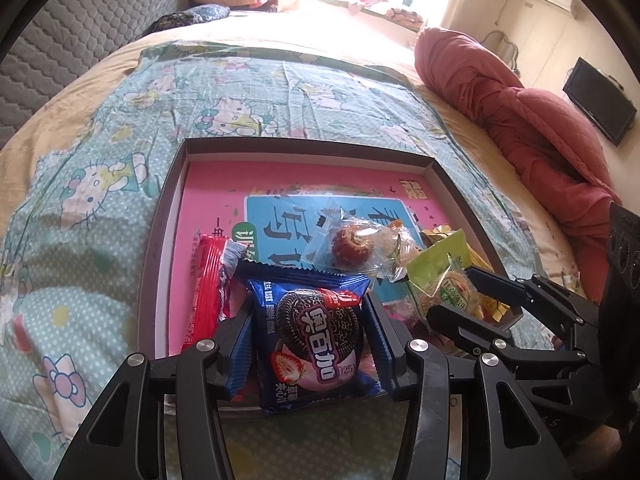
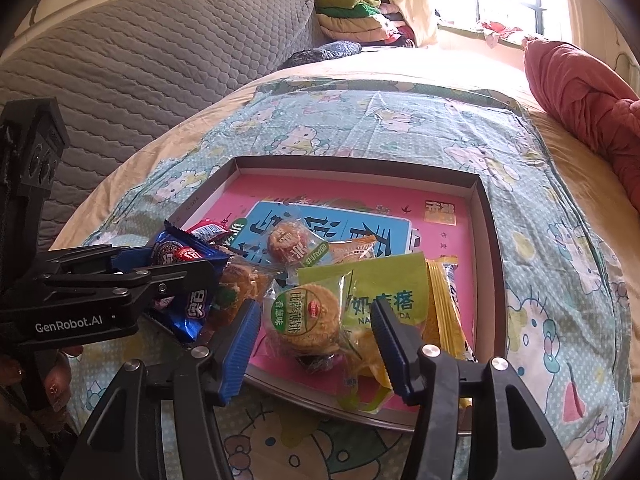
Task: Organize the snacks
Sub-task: 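Lower the Oreo packet into the box and open the left tool while the right releases the pastry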
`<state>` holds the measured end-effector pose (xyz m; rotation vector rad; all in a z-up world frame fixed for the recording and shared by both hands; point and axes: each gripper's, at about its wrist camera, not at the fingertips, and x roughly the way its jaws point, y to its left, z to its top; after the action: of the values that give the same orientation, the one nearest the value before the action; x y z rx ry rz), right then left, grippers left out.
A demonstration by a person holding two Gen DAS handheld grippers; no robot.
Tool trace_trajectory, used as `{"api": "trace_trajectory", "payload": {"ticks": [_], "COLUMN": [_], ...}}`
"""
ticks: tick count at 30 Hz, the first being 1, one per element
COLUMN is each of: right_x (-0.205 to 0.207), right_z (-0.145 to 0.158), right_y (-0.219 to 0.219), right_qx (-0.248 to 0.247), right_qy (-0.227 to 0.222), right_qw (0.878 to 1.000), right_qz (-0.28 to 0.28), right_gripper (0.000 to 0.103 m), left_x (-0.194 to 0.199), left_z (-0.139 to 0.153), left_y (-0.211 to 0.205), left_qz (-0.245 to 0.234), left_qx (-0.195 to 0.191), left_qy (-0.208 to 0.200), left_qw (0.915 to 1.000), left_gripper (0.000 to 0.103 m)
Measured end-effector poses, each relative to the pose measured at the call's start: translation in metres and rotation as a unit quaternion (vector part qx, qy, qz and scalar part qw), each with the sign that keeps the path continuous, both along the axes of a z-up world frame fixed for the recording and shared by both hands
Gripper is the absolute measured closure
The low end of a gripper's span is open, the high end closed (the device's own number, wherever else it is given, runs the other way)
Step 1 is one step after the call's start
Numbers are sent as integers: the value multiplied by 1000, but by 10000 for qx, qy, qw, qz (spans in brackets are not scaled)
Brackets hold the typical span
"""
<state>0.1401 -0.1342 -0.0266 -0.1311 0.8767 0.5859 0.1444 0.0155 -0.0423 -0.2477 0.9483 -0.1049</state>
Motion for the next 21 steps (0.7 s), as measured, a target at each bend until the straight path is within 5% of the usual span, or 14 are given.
{"api": "trace_trajectory", "payload": {"ticks": [21], "right_x": [-2], "right_z": [1], "right_y": [1], "right_qx": [19], "right_qy": [-22], "right_qw": [10000], "right_qz": [51], "right_gripper": [46], "left_x": [11], "left_z": [-2], "left_y": [0], "left_qz": [-51], "left_qx": [-64], "left_qy": [-104], "left_qw": [9999], "left_gripper": [43]}}
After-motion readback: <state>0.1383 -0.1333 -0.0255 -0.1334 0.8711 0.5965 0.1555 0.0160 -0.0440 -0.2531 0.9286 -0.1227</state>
